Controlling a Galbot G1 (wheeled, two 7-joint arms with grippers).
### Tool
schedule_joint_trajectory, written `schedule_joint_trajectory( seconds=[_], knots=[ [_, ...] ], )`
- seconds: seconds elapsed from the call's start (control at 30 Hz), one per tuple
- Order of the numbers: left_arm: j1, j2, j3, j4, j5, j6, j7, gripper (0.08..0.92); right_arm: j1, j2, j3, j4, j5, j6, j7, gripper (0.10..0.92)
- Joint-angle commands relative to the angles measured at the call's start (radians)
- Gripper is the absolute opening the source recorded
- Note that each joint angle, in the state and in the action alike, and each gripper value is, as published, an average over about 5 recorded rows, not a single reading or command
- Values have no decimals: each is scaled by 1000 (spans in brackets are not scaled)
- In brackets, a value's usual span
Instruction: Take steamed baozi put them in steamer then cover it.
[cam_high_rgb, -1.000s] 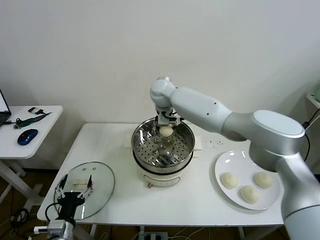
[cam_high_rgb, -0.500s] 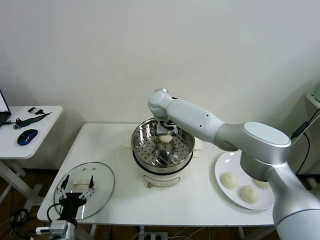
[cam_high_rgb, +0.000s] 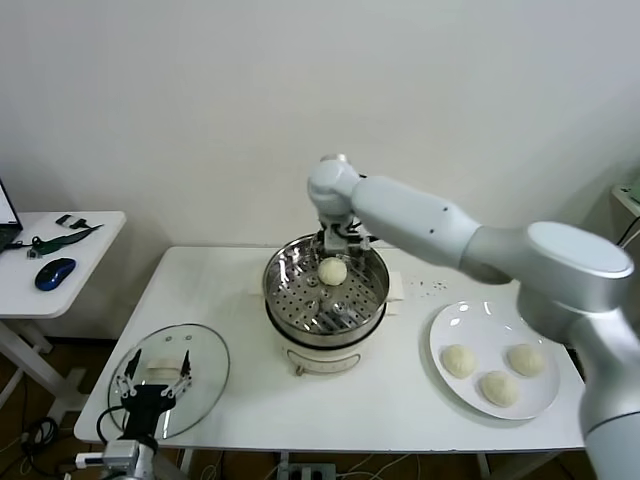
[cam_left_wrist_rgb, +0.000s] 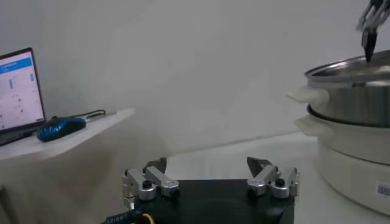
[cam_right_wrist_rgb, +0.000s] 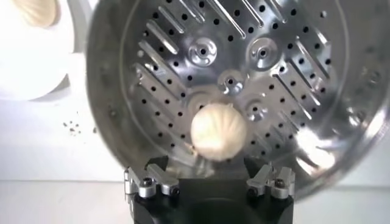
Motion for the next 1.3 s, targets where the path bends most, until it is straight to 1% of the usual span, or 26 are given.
schedule_joint_trajectory(
  seconds=[0.03,0.1,0.2,0.33,0.4,0.53,0.63,0.73,0.87,1.03,1.3],
  knots=[
    [6,0,6,-16,5,5,-1,823,348,-316,-383,276,522,-441,256,823],
    [9,1,8,-17,5,5,-1,823,381,-398,-442,358,637,-618,258,823],
    [10,2,13,-18,5,5,-1,823,368,-528,-447,415,750,-782,214,823],
    [12,4,20,-19,7,5,-2,823,320,-659,-460,433,865,-862,182,823],
    [15,3,20,-20,8,5,-2,823,279,-706,-461,430,873,-870,163,823],
    [23,4,15,-25,7,5,-2,823,110,-782,-393,421,843,-876,143,823],
    [28,3,10,-29,7,6,-2,823,-93,-816,-241,403,776,-875,139,823],
    [34,2,3,-34,8,7,-3,823,-275,-825,-86,366,698,-859,137,823],
    [43,1,-10,-40,9,8,-3,823,-434,-810,41,318,627,-833,140,823],
    [55,1,-20,-36,9,4,-5,823,-542,-770,121,259,585,-819,151,823],
    [63,-7,-18,-29,19,-2,-6,823,-596,-706,190,174,551,-799,170,823]
  ],
)
